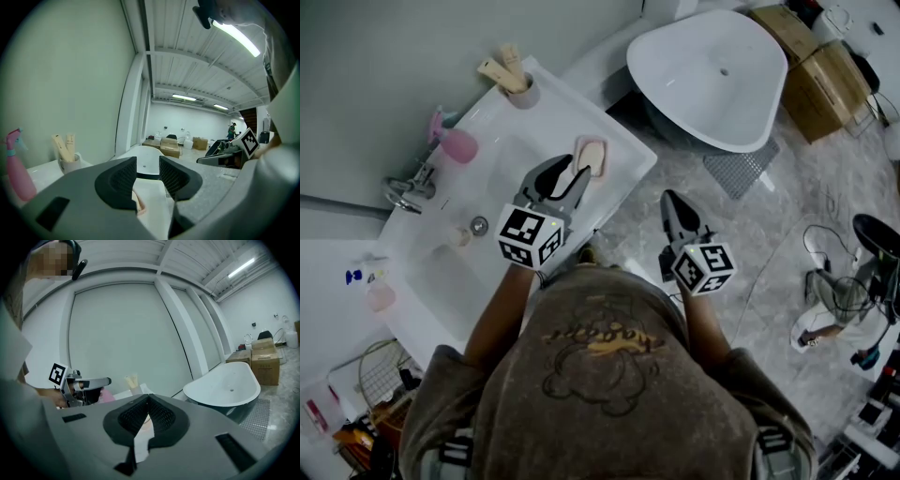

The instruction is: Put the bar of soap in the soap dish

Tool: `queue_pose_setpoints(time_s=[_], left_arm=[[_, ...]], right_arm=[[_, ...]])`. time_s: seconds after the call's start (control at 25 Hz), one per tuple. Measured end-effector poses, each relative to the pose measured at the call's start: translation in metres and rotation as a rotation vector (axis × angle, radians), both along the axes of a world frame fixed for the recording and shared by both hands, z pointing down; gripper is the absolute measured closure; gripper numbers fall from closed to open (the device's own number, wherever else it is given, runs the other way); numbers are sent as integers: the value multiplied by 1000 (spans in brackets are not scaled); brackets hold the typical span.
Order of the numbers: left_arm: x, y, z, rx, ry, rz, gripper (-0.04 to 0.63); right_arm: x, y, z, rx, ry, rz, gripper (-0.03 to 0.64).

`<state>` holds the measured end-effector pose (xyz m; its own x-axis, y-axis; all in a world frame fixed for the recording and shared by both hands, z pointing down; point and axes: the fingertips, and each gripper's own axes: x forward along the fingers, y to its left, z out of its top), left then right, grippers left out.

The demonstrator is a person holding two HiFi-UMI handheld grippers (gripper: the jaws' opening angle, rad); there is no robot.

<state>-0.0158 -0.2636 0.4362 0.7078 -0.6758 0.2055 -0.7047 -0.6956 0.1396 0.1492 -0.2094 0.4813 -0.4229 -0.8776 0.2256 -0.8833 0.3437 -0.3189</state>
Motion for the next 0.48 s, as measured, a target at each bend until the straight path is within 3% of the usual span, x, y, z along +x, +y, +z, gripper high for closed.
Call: queue_pose_setpoints(time_s=[0.28,0.48], left_arm=[[-25,18,-3,24,24,-64,460],[-36,29,19,-6,33,-111,460]], right_arm=[[-14,-1,0,6,12,-37,617],[-22,-3,2,17,8,-49,617]])
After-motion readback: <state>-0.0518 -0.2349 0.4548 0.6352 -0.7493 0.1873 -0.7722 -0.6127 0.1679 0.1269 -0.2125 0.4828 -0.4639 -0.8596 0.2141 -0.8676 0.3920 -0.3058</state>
